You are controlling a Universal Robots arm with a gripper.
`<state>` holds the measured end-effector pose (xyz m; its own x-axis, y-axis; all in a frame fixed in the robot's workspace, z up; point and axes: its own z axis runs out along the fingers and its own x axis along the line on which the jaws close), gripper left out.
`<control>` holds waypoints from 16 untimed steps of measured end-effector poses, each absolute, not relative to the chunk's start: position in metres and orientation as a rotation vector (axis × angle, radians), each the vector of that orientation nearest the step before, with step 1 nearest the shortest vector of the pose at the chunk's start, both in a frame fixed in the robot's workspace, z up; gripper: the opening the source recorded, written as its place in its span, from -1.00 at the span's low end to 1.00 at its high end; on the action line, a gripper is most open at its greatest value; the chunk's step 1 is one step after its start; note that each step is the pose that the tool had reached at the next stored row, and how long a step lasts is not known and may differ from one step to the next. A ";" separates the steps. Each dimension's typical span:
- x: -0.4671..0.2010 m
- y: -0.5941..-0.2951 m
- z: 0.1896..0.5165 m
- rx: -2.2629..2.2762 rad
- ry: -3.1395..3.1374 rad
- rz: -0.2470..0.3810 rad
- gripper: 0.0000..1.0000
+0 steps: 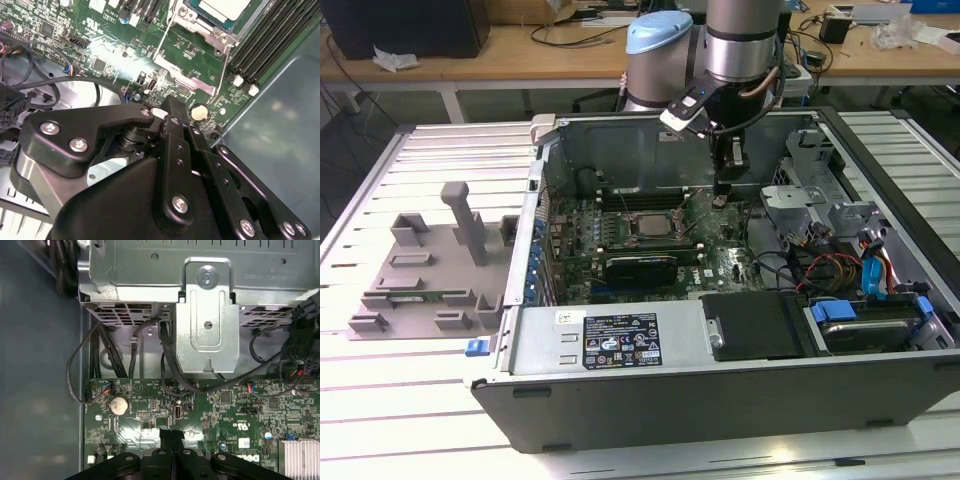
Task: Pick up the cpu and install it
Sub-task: 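Close the cpu cover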
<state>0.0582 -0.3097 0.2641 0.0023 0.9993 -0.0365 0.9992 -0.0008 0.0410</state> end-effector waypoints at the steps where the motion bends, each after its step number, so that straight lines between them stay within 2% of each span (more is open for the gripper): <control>1: 0.059 -0.310 0.263 2.186 2.183 0.001 -0.79; 8: 0.061 -0.310 0.251 2.200 2.197 -0.029 -0.79; 16: 0.058 -0.310 0.248 2.200 2.198 -0.030 -0.79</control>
